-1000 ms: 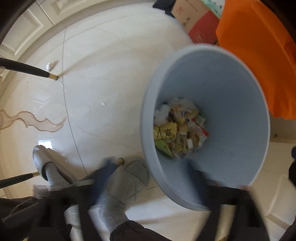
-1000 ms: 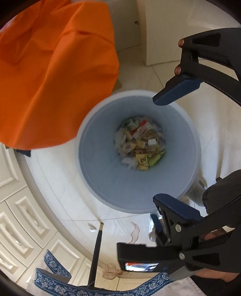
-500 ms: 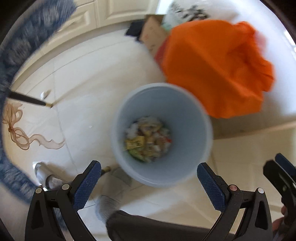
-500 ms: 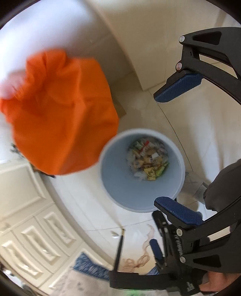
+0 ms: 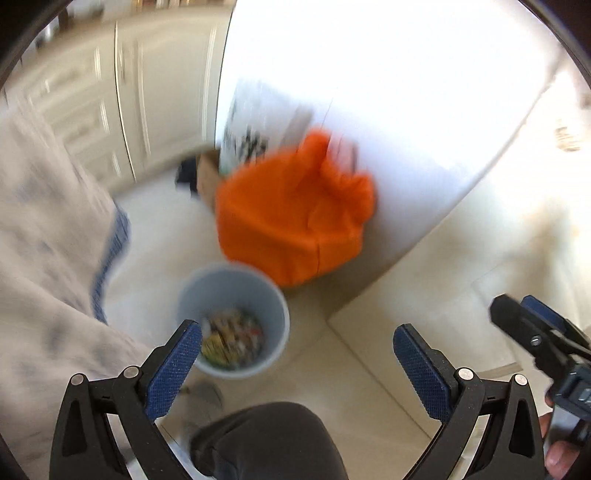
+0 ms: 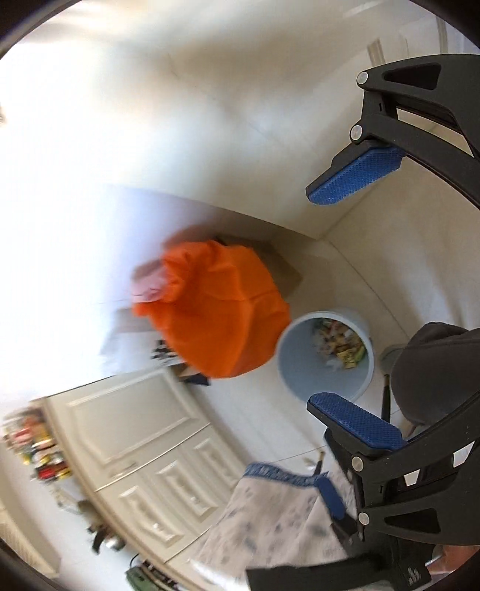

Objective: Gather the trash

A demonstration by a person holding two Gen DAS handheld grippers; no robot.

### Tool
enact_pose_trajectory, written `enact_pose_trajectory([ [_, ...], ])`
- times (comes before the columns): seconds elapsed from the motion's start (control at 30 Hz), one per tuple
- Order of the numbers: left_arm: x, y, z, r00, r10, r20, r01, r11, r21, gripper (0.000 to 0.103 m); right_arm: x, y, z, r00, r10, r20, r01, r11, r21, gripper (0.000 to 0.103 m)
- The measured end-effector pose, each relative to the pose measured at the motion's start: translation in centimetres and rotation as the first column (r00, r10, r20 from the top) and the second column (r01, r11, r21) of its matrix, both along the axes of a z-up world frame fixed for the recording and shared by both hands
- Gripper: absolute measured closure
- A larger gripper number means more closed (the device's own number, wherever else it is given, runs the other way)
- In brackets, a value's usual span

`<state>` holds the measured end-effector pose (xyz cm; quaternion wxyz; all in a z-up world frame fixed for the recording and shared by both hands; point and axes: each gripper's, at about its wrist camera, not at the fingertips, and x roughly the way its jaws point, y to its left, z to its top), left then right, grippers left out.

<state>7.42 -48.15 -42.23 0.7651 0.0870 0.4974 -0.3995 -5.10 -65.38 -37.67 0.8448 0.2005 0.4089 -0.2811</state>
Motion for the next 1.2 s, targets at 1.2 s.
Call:
enact_pose_trajectory([
  [1.2, -21.2, 45.8, 25.9, 0.421, 0.689, 0.59, -0.67, 0.674, -0.31, 0.001, 3.5, 40.0, 24.2, 0.646, 0.614, 0.454, -0.509, 0.789, -0.344, 0.0],
])
